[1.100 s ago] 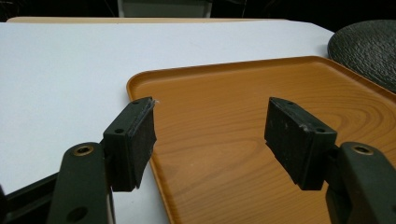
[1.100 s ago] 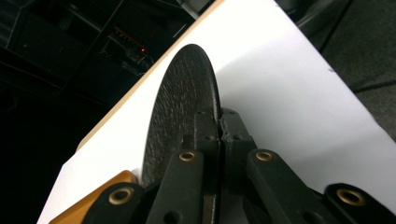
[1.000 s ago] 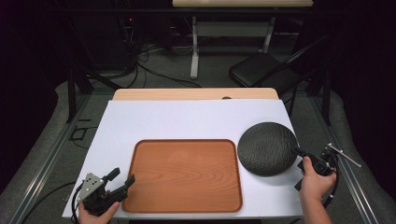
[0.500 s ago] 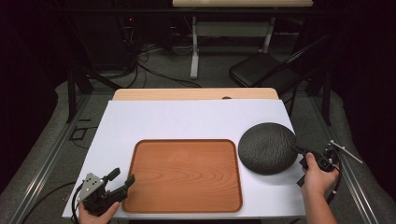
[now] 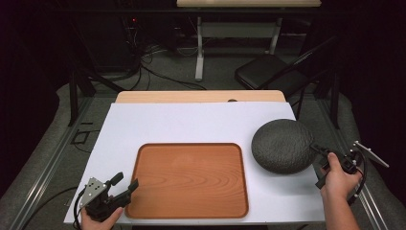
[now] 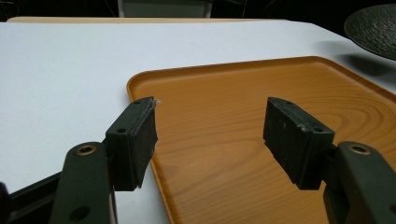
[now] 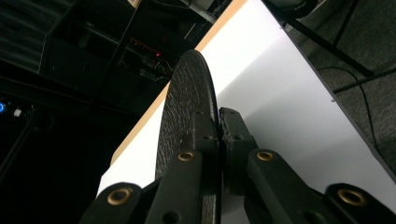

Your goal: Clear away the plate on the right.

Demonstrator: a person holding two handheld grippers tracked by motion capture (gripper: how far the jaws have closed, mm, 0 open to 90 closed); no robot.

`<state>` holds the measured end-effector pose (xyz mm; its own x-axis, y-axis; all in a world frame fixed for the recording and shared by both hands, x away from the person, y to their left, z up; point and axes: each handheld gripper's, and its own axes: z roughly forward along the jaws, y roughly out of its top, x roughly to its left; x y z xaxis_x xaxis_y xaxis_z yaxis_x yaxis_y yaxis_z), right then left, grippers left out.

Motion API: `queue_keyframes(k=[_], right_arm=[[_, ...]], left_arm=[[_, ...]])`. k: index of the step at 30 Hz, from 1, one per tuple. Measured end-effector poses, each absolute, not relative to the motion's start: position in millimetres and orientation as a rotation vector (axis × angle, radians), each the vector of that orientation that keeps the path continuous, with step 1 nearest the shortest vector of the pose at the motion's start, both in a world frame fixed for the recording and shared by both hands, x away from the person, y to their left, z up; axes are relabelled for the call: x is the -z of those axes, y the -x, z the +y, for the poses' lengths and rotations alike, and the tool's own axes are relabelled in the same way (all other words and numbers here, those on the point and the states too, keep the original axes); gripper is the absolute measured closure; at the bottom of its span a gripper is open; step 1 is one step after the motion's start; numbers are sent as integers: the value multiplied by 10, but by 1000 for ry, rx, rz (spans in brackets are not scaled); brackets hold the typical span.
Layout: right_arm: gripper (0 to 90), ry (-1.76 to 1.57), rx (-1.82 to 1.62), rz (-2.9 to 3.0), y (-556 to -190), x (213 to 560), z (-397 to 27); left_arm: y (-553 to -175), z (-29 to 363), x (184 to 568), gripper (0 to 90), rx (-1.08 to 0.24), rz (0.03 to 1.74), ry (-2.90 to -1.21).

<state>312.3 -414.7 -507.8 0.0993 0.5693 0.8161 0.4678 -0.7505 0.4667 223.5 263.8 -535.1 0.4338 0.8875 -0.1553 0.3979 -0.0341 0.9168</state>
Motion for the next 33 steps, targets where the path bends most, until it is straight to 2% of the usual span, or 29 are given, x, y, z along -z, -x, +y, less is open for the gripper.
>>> queue_keyframes(k=[10, 15, 33], right_arm=[[848, -2165, -1755, 1195, -3124, 4807, -4010], [846, -2144, -1783, 1247, -3172, 4776, -3876], [840, -2020, -1878, 1658, -3498, 4752, -2658]], left_arm=[[-2229, 2643, 5345, 348, -584, 1140, -1634], [-2230, 2644, 5345, 348, -584, 1141, -1634], [-2218, 2659, 5332, 348, -593, 1133, -1630]])
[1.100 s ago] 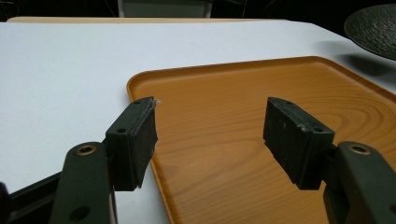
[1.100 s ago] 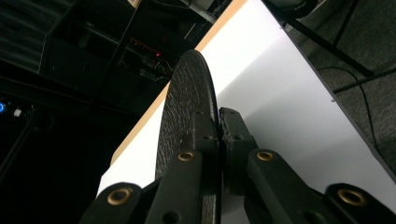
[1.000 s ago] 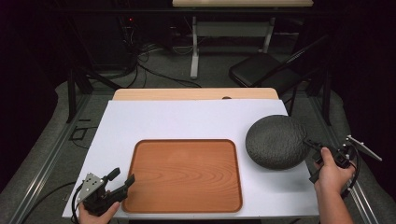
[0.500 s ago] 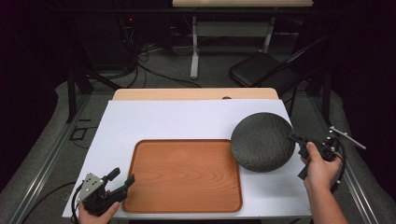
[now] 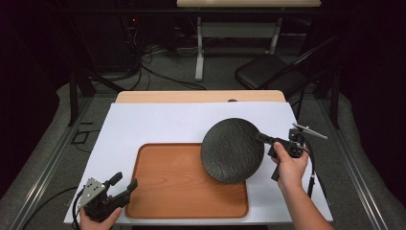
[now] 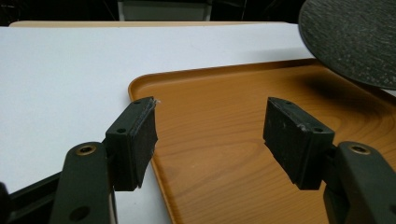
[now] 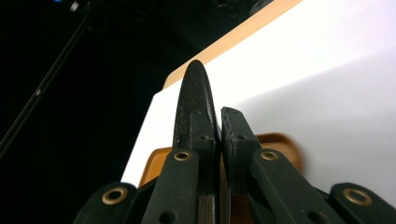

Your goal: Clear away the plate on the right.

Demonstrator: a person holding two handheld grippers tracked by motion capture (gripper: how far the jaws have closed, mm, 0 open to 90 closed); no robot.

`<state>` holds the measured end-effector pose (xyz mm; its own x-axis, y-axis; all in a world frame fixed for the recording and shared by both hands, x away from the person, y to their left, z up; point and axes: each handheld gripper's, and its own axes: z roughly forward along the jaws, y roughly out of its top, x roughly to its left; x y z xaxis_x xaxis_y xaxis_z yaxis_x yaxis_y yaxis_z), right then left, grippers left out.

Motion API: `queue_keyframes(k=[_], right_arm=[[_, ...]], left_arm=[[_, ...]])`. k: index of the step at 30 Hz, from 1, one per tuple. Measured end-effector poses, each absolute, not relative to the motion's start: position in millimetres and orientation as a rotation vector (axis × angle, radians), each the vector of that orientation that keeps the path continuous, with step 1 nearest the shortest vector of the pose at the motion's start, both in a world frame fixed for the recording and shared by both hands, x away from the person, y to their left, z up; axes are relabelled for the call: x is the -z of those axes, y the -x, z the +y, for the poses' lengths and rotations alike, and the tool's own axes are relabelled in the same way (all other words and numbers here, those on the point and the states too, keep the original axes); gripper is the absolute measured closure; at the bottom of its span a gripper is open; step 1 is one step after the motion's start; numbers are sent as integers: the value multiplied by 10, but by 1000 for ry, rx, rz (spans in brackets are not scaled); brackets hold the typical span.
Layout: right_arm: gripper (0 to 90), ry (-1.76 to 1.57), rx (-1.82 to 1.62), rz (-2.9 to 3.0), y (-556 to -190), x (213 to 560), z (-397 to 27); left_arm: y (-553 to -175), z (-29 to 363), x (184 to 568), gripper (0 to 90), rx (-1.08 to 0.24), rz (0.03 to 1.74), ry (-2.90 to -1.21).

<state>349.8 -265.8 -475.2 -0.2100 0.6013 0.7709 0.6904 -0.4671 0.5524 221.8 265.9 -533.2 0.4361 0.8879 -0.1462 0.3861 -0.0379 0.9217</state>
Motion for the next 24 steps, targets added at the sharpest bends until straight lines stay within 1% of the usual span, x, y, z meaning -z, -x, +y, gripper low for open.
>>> queue_keyframes(k=[4, 5, 6, 12, 17, 24], right_arm=[[841, 1845, 1765, -1631, -3550, 4742, -2351], [840, 1810, 1751, -1652, -3570, 4740, -2205], [840, 1810, 1751, -1652, -3570, 4740, -2205], [838, 1726, 1721, -1701, -3612, 4752, -1835], [837, 1665, 1706, -1720, -3603, 4758, -1630], [836, 1649, 1688, -1740, -3547, 4807, -1548]], left_arm=[[-2212, 2669, 5327, 347, -593, 1134, -1629], [-2210, 2670, 5326, 347, -593, 1134, -1629], [-2208, 2671, 5325, 347, -594, 1134, -1628], [-2207, 2684, 5322, 347, -594, 1134, -1621], [-2204, 2685, 5321, 348, -594, 1132, -1621], [-2208, 2677, 5322, 348, -594, 1130, -1627]])
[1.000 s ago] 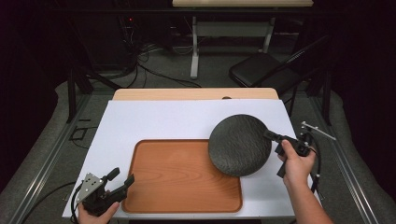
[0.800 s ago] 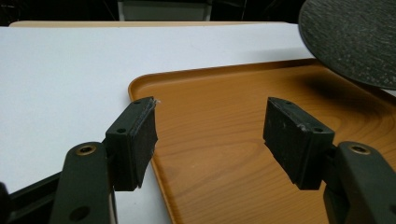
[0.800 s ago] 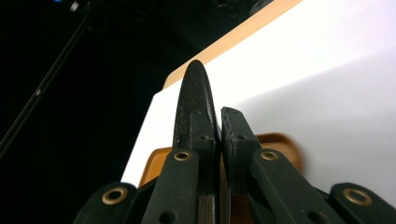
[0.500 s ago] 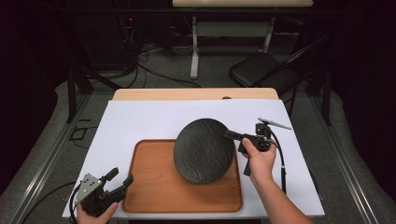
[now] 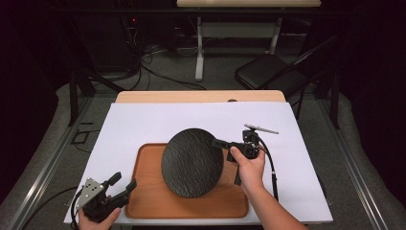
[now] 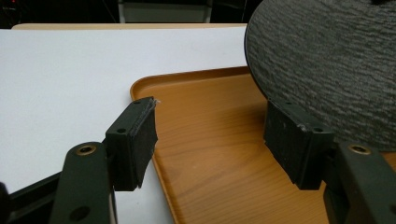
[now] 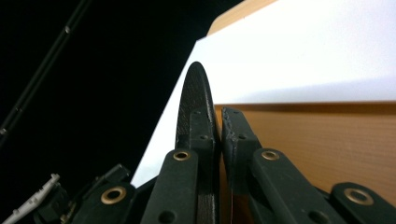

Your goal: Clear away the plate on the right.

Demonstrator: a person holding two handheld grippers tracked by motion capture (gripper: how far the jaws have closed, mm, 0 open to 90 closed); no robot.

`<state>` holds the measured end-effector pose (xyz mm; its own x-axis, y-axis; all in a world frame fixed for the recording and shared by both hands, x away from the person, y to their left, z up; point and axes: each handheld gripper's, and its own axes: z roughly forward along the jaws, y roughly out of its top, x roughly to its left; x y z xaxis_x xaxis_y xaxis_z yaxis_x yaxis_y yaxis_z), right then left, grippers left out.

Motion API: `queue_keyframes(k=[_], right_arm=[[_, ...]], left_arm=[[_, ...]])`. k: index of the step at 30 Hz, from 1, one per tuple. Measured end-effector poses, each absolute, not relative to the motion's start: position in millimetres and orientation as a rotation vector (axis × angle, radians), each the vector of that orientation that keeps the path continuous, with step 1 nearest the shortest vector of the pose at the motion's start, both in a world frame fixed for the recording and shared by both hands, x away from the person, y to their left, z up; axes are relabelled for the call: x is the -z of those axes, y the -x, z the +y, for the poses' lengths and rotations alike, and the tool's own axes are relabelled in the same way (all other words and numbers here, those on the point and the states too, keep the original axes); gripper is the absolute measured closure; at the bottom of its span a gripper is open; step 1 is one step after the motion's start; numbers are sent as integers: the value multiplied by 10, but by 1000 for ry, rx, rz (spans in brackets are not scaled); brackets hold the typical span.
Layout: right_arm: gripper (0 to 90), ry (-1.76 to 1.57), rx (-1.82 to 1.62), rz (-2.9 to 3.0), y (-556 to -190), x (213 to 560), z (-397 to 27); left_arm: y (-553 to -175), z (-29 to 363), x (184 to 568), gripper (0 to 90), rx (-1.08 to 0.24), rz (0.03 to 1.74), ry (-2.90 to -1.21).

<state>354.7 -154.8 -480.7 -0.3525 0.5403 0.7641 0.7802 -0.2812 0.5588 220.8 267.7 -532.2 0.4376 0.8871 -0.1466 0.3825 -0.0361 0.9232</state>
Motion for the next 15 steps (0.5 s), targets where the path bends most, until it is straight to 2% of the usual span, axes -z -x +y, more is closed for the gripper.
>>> queue_keyframes(k=[15], right_arm=[[832, 1665, 1612, -1722, -3413, 5183, -1447]], left_arm=[[-2238, 2652, 5328, 347, -588, 1125, -1636]])
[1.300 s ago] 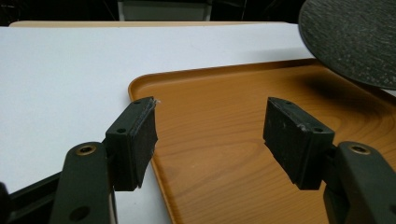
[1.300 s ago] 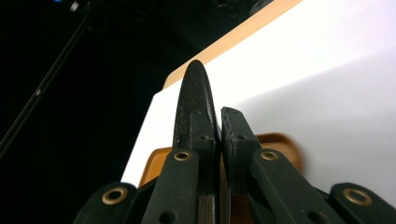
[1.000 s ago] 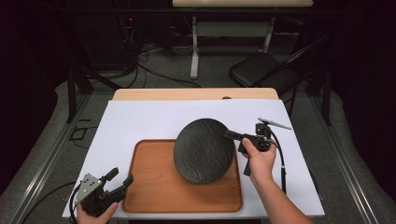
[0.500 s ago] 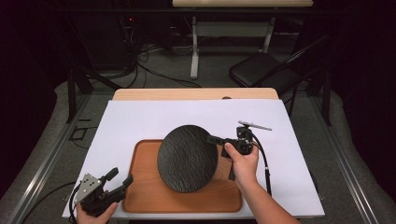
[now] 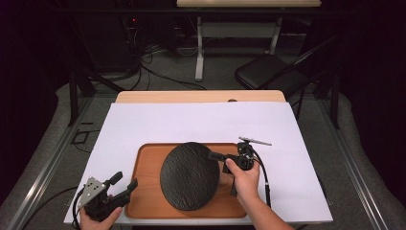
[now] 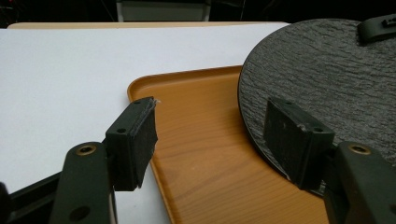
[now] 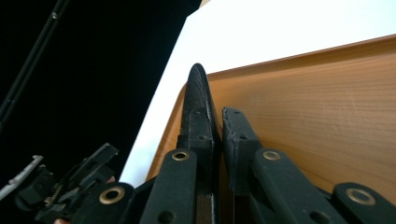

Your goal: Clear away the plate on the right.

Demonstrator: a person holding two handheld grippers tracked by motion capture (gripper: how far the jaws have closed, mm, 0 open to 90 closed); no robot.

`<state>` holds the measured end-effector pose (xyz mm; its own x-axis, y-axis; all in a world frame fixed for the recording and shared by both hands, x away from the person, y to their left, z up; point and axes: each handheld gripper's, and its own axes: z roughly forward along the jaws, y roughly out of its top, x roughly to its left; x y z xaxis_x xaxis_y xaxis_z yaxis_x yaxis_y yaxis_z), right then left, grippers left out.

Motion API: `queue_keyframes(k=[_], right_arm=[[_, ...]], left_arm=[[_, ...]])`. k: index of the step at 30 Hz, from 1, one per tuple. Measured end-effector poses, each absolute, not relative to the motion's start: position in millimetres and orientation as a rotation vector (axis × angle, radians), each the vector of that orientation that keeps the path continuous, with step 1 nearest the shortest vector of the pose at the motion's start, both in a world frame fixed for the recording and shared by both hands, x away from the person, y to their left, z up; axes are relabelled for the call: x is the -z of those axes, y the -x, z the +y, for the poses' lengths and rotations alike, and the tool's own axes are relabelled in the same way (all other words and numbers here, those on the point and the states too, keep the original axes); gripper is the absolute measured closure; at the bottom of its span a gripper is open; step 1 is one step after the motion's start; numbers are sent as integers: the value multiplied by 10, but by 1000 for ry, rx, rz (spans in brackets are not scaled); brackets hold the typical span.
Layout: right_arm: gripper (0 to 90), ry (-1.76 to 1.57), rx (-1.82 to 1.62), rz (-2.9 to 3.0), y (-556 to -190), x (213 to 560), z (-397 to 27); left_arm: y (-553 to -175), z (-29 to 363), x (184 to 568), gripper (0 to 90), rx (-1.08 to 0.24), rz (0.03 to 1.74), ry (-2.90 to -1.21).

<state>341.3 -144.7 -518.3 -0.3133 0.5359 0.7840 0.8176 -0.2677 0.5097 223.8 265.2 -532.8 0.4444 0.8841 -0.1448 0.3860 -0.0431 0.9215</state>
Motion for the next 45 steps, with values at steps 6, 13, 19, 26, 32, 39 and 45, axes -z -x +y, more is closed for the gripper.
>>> queue_keyframes(k=[6, 13, 19, 26, 32, 39, 45], right_arm=[[842, 1666, 1622, -1785, -3385, 5165, -1423], [846, 1660, 1627, -1827, -3376, 5133, -1405], [853, 1671, 1625, -1844, -3380, 5136, -1407], [865, 1681, 1611, -1884, -3380, 5162, -1430], [872, 1692, 1593, -1892, -3392, 5206, -1455], [870, 1700, 1592, -1897, -3399, 5268, -1484], [860, 1724, 1590, -1896, -3393, 5336, -1516]], left_arm=[[-2244, 2646, 5328, 348, -588, 1121, -1641], [-2233, 2657, 5326, 347, -591, 1123, -1638], [-2232, 2657, 5326, 347, -592, 1123, -1641], [-2233, 2654, 5330, 347, -588, 1127, -1641], [-2235, 2652, 5332, 348, -588, 1127, -1642], [-2235, 2650, 5335, 347, -586, 1128, -1641], [-2234, 2649, 5334, 348, -587, 1127, -1641]])
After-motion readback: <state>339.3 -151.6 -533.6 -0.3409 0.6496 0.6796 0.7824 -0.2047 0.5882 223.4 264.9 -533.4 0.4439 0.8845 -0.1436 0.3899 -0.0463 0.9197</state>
